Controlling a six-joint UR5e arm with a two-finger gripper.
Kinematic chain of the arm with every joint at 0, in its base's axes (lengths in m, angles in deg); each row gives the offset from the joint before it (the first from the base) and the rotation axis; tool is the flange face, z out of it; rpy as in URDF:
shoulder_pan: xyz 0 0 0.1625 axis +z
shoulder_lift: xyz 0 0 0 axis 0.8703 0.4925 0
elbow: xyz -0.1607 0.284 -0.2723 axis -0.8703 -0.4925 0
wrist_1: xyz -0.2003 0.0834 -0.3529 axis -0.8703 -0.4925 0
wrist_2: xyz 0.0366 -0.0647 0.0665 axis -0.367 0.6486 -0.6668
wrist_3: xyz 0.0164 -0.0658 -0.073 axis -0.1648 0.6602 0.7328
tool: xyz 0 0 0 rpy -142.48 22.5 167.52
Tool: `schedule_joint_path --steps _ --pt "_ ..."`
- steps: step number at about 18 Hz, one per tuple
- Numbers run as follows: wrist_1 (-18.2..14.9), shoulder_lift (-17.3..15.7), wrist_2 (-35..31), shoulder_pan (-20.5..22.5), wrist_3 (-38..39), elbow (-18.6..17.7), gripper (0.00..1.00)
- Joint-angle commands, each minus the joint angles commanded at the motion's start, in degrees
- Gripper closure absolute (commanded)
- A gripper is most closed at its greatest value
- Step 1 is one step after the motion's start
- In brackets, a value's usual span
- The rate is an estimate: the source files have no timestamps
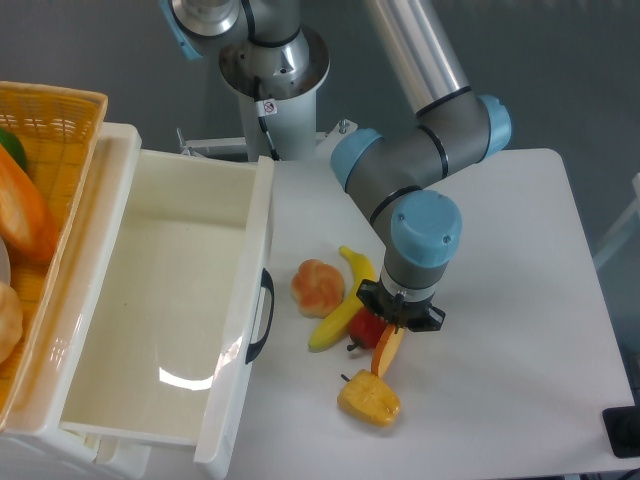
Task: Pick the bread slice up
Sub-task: 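Lift the gripped bread slice up off the table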
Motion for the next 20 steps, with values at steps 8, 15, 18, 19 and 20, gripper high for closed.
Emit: schedule_joint_path --steps 8,15,18,19,20 --pt "-4.0 -4.6 3.3 -0.4 -3.8 1.5 1.00" --pt "-11.2 -9.7 3.8 -0.1 -16.1 1.0 1.00" --pt "-14.1 -10.2 3.3 0.1 -19.8 0.9 1.00" --pt "-14.8 -10.7 3.2 0.2 -20.2 0.9 1.00" --pt "-14.9 -10.8 2.9 0.3 -20.3 0.9 1.00"
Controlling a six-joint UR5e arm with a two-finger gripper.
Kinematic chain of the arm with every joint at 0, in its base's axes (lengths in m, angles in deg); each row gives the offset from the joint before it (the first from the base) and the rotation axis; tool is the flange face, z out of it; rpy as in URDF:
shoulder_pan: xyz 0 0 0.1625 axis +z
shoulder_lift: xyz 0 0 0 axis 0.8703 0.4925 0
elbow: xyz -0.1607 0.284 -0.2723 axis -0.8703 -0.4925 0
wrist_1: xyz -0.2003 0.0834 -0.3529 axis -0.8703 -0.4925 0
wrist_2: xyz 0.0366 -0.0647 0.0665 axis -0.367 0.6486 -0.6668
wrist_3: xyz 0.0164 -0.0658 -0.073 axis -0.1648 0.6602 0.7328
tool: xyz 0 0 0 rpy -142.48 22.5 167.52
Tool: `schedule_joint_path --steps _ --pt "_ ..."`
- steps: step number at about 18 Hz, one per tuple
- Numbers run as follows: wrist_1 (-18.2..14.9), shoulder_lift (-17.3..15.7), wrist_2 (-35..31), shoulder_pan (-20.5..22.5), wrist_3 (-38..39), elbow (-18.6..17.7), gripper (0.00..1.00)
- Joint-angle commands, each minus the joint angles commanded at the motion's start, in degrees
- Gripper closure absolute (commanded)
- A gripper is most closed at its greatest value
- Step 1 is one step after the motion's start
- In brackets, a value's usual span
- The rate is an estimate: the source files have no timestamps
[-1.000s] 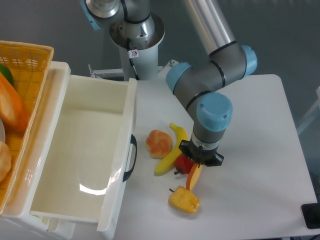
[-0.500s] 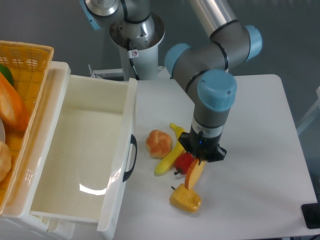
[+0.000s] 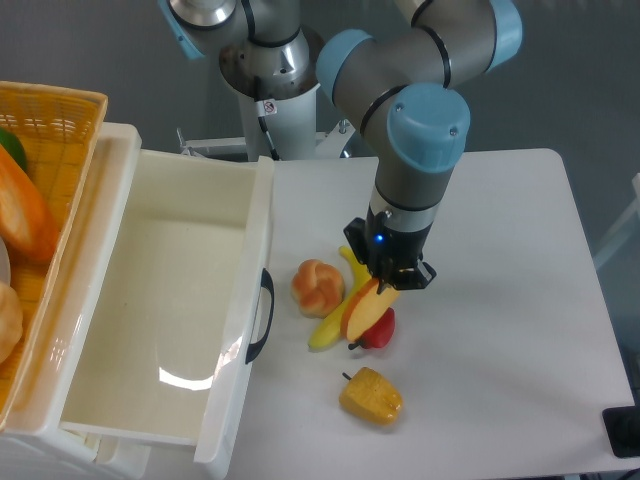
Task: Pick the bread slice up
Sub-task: 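Lift the gripped bread slice up off the table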
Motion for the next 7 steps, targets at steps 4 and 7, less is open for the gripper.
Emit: schedule_joint_path --steps 4,7 --pt "-0.4 0.0 -0.5 0.2 0.0 -0.5 1.00" --pt "-0.4 0.0 -0.5 0.3 0.0 -0.8 1.00"
